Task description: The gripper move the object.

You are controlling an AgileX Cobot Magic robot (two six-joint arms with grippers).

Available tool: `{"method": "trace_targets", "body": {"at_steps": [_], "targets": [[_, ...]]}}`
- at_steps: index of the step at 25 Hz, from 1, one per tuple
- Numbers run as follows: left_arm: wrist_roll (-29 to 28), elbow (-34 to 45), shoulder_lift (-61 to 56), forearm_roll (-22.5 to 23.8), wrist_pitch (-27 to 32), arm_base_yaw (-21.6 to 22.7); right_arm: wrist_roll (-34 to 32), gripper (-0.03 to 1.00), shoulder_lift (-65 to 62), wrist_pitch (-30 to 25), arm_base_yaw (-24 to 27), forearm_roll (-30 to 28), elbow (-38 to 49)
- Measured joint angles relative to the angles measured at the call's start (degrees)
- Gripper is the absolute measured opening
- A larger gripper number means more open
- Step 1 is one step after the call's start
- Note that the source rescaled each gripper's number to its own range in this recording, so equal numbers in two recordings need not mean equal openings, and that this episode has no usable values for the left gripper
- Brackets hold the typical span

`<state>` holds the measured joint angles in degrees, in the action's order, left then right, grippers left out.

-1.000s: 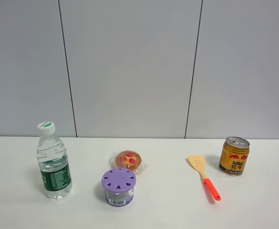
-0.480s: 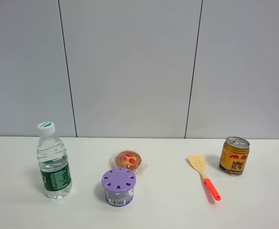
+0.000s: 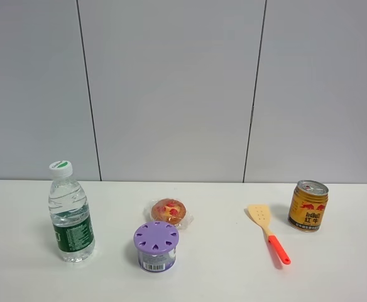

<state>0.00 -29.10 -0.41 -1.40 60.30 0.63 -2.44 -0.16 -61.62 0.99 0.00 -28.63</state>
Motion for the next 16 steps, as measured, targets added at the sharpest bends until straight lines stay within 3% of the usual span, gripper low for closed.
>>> {"method": "trace_targets", "body": {"at_steps": [16], "targets": [[0.00,0.00,0.00,0.00,0.00,0.00,0.00,0.60,0.00,0.00,0.00,0.00,0.00]]}}
